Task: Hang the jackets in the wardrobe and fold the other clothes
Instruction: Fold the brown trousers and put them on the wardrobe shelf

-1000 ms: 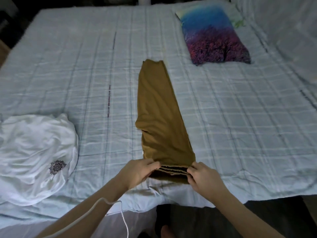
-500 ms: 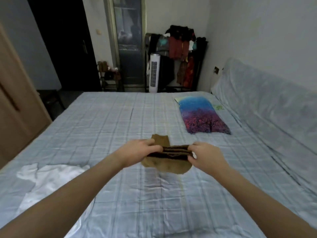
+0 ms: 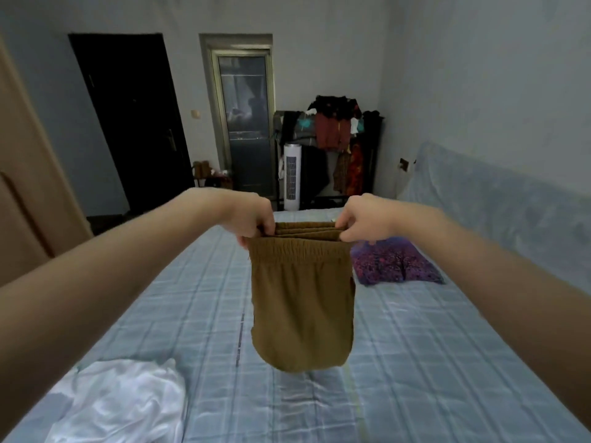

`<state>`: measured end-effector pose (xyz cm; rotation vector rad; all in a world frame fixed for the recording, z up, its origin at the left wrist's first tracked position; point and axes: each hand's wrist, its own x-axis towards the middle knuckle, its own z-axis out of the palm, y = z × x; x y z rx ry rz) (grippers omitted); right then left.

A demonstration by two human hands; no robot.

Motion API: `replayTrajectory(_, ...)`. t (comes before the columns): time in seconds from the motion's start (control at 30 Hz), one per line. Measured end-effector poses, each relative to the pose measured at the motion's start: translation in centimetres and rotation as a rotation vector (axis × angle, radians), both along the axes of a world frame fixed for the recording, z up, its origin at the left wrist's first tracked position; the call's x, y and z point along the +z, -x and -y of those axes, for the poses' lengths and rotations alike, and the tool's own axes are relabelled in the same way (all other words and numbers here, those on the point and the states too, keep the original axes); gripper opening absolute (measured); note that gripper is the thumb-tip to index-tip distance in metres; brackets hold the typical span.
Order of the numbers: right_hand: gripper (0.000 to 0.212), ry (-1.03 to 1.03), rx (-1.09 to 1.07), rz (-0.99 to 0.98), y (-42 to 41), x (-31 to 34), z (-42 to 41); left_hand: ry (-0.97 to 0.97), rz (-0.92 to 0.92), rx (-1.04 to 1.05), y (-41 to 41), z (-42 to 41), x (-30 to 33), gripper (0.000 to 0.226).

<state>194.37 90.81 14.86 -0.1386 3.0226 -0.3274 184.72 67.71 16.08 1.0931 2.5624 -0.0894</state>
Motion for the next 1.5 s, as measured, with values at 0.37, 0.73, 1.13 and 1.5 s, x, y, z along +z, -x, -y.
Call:
replayTrajectory(0.37, 0.019, 0.129, -0.024, 0.615, 9.2, -2.4, -3.7, 0.277, 0.421, 0.218, 6.9, -5.0, -1.7, 0.017)
replayTrajectory(0.73, 0.029, -0.001, -0.312, -0.654, 24.9, 10.2, -11.2, -0.338, -0.736, 0.174, 21.7, -12.6, 12.6, 0.015)
replayTrajectory(1.13, 0.024, -0.126, -0.281, -0.925, 17.3, 16.9, -13.2, -0.411, -1.255, -0.057, 15.3, -12.2, 18.0, 0.021)
replayTrajectory(1.5, 0.016, -0.315, -0.257, -0.476, -1.6, -15.0, -7.0, -0.063, -0.751, -0.229, -1.1, -6.9, -12.7, 0.014)
